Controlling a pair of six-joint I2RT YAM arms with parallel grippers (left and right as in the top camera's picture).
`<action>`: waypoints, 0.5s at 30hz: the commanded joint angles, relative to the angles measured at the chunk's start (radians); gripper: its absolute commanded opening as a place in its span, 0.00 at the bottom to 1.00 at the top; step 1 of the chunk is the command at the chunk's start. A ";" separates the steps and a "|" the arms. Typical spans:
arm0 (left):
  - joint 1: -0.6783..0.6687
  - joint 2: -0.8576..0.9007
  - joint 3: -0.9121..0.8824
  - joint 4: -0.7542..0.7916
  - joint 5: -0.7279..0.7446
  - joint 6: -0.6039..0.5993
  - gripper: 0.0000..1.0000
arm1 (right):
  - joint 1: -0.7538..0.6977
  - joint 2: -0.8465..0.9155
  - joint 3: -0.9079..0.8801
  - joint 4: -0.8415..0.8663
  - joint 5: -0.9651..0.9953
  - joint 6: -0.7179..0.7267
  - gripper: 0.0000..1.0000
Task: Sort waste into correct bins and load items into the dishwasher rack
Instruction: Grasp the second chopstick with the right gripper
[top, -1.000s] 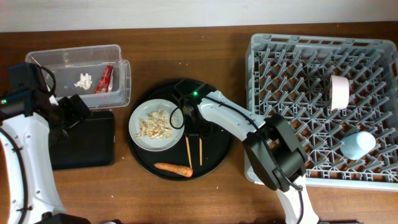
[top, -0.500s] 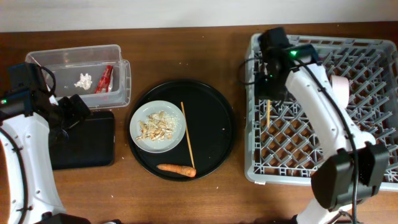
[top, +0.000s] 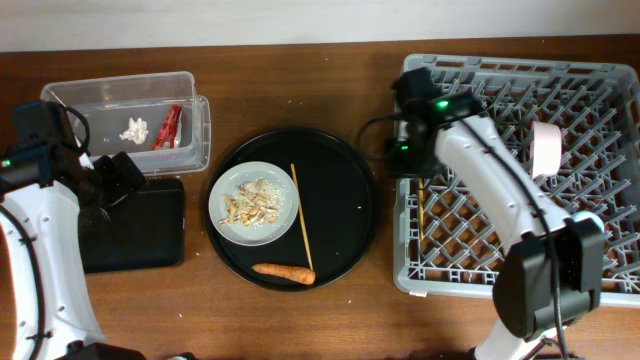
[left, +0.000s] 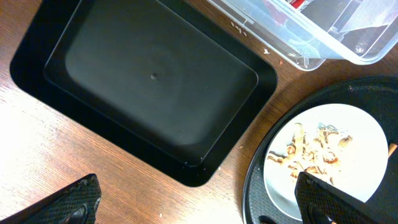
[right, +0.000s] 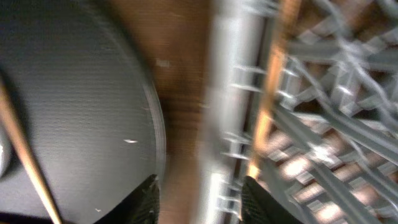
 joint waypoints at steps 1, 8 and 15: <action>0.005 -0.008 0.002 0.000 0.004 -0.014 0.99 | 0.137 0.006 0.019 0.060 -0.022 0.003 0.51; 0.005 -0.008 0.002 -0.001 0.004 -0.014 0.99 | 0.375 0.171 0.019 0.135 -0.023 0.008 0.56; 0.005 -0.008 0.002 -0.001 0.004 -0.014 0.99 | 0.473 0.278 0.018 0.189 -0.013 0.069 0.56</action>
